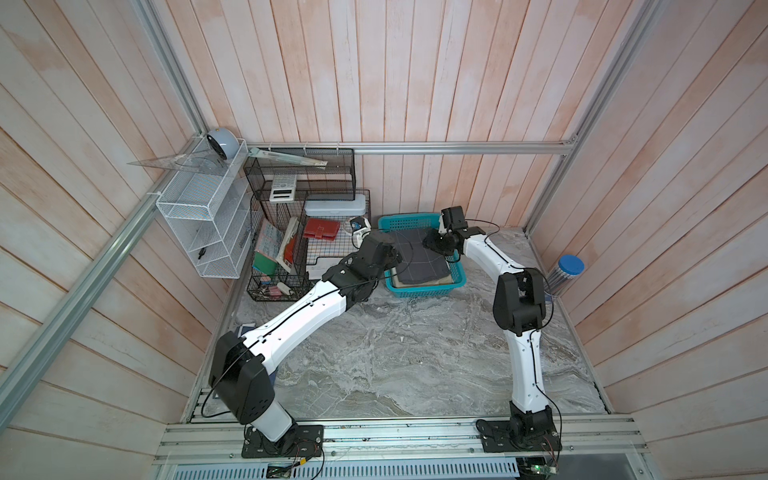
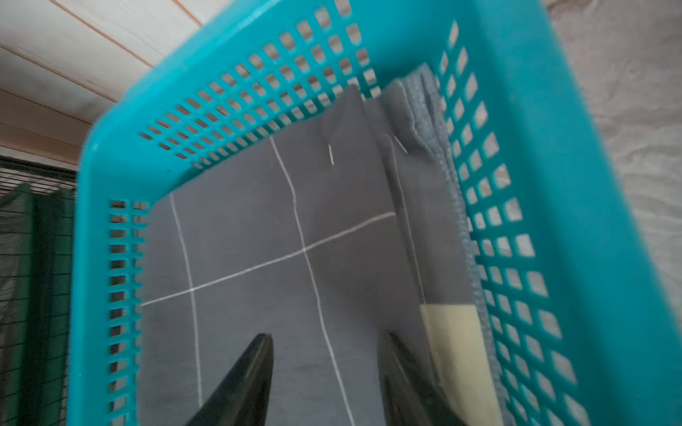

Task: Put the folded pillowcase in the basket
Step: Place the pillowcase in the basket.

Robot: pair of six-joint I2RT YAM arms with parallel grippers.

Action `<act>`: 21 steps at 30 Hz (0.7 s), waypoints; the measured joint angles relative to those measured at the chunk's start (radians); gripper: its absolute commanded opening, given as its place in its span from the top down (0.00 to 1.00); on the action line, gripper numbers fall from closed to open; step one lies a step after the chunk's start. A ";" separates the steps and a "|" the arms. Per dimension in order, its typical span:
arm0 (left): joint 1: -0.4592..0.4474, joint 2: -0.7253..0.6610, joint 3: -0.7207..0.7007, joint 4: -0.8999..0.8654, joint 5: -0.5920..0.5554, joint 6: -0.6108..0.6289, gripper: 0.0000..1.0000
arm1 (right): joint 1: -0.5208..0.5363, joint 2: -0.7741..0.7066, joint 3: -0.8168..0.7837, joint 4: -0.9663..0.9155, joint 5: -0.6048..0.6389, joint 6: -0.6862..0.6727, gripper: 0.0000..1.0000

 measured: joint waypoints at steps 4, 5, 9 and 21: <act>0.050 -0.129 -0.145 -0.023 -0.011 -0.009 0.19 | 0.002 -0.093 -0.157 0.046 -0.018 0.010 0.34; 0.066 -0.164 -0.177 -0.045 -0.021 -0.011 0.19 | 0.005 -0.132 -0.201 0.051 -0.018 0.008 0.33; 0.115 -0.291 -0.248 -0.138 -0.071 -0.005 0.17 | 0.042 -0.290 -0.283 0.050 0.004 -0.017 0.29; 0.176 -0.747 -0.298 -0.474 -0.292 0.049 0.14 | 0.484 -0.640 -0.596 0.174 0.218 -0.122 0.23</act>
